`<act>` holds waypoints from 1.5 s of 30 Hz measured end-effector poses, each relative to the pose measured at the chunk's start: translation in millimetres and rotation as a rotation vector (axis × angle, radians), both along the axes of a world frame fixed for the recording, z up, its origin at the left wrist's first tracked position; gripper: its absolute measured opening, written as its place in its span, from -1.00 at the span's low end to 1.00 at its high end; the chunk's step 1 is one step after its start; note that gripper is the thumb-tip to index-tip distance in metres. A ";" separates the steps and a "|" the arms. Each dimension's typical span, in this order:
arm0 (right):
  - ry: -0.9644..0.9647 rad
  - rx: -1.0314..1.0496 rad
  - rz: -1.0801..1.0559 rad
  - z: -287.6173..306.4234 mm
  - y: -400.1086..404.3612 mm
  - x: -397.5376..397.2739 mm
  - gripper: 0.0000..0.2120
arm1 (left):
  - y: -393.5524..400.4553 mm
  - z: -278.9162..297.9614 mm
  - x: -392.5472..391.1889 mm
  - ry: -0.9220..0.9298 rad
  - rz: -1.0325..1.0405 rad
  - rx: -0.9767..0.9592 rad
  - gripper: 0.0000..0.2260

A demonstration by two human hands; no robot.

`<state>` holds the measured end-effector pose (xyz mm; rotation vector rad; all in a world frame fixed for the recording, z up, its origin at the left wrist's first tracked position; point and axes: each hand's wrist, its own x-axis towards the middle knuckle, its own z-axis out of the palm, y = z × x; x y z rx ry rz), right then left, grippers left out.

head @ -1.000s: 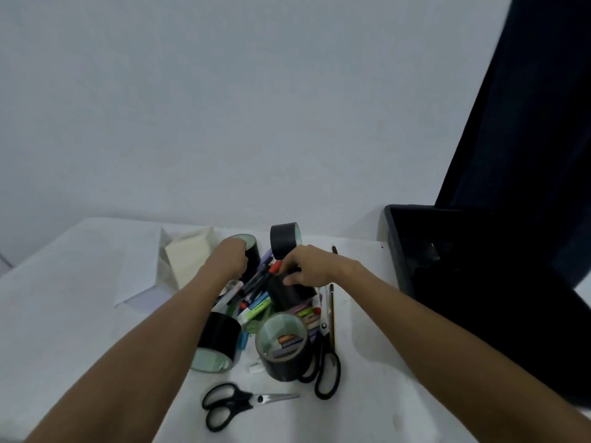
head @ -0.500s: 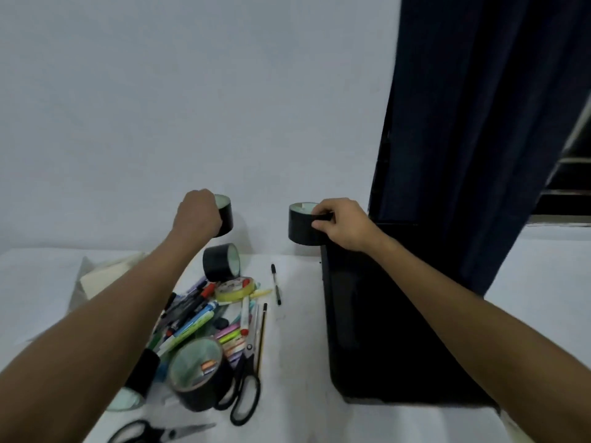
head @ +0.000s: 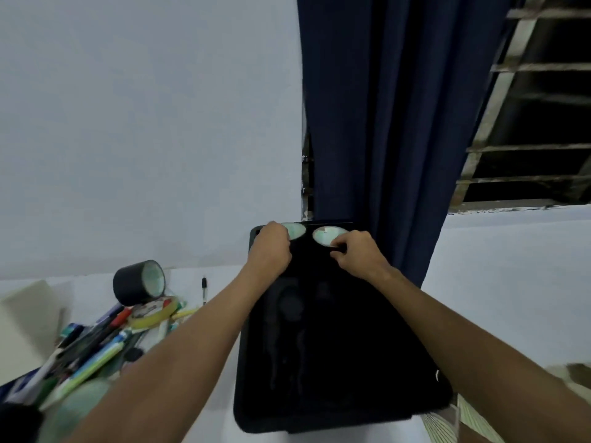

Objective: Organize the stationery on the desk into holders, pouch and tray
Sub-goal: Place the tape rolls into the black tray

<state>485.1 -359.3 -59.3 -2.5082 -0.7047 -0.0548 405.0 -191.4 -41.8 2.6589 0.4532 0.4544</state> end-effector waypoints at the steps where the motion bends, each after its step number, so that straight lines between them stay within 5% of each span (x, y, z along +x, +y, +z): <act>1: 0.012 -0.018 0.001 -6.1 1.2 2.2 -0.76 | -2.9 -6.9 5.2 0.004 -0.001 -0.009 -0.77; 17: 0.061 -0.086 -0.096 -70.5 17.0 45.3 -0.85 | -20.4 -84.6 43.9 0.142 -0.008 0.086 -0.76; 30: -0.020 -0.464 0.037 -68.5 13.7 27.1 -0.47 | -17.2 -90.2 43.2 0.182 -0.051 0.116 -0.82; 33: 0.024 -0.420 0.014 -60.9 10.3 24.8 -0.43 | -12.4 -78.5 35.6 0.155 -0.107 0.077 -0.74; 36: -0.156 -0.320 0.039 -44.9 29.2 15.0 -0.49 | 0.9 -52.8 12.3 0.022 -0.051 0.025 -0.76; 39: -0.165 -0.200 0.234 -20.8 80.5 -12.0 -0.65 | 31.4 -24.3 -26.1 -0.046 0.086 0.036 -0.72; 45: 0.035 -0.007 0.592 8.8 182.7 -84.3 -0.63 | 111.1 7.9 -128.2 -0.043 0.393 0.048 -0.67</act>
